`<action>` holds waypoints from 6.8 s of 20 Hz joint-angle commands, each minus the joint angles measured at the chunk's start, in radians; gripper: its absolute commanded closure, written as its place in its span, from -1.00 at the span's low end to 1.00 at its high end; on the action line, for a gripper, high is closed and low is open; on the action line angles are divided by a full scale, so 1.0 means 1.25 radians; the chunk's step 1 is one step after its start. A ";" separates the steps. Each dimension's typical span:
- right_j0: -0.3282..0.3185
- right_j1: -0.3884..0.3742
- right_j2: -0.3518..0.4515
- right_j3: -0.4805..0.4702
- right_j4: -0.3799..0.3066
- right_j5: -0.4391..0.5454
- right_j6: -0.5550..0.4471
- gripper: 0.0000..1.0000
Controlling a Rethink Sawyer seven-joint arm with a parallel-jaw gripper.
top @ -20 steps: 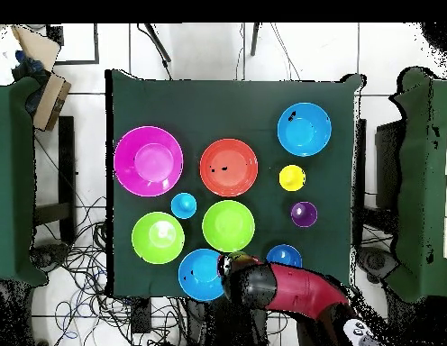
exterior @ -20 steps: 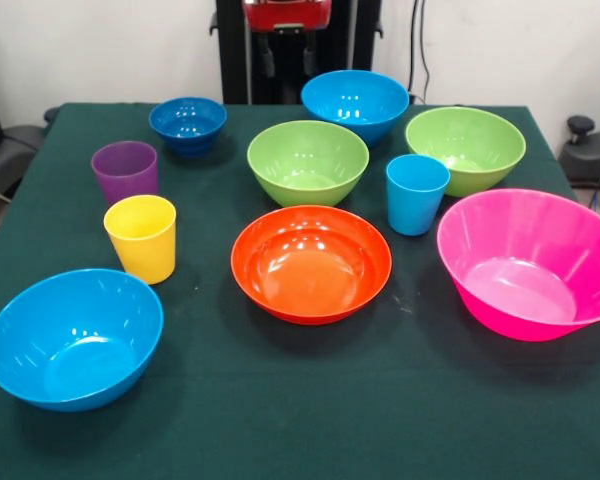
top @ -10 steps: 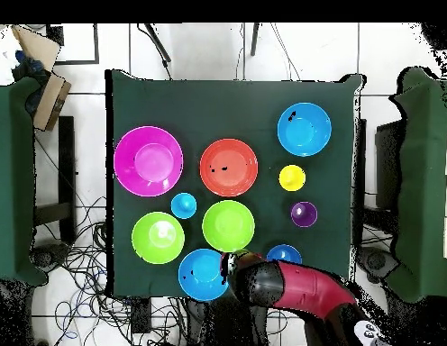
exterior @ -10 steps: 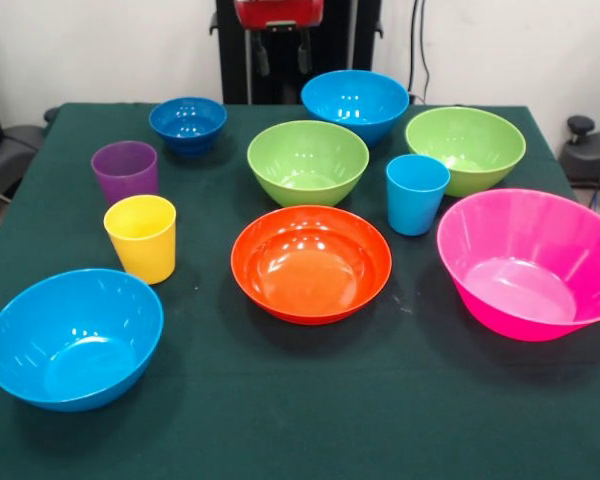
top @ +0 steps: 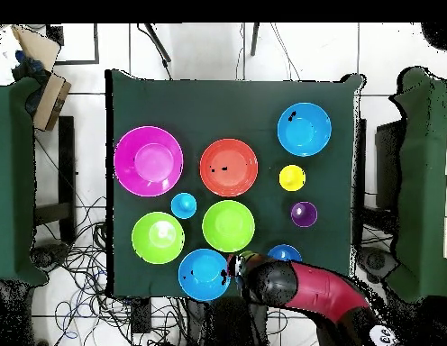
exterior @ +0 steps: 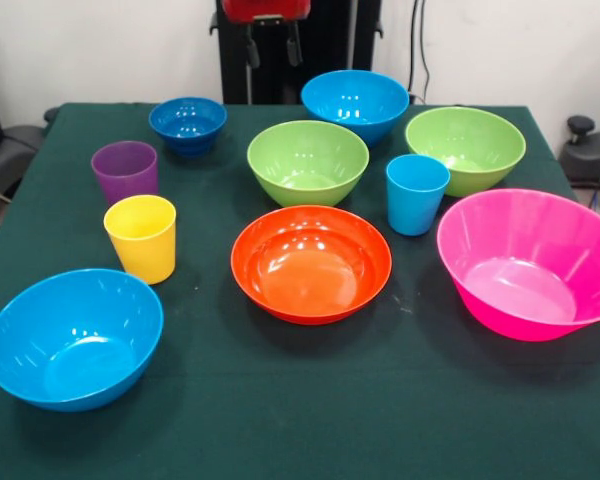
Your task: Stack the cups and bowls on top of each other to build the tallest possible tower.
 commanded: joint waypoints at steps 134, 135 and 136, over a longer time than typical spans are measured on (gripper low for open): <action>-0.317 0.281 0.400 -0.426 -0.286 0.514 -0.273 -1.00; -0.317 0.280 0.402 -0.427 -0.286 0.517 -0.273 -1.00; -0.317 0.279 0.403 -0.428 -0.286 0.520 -0.273 -1.00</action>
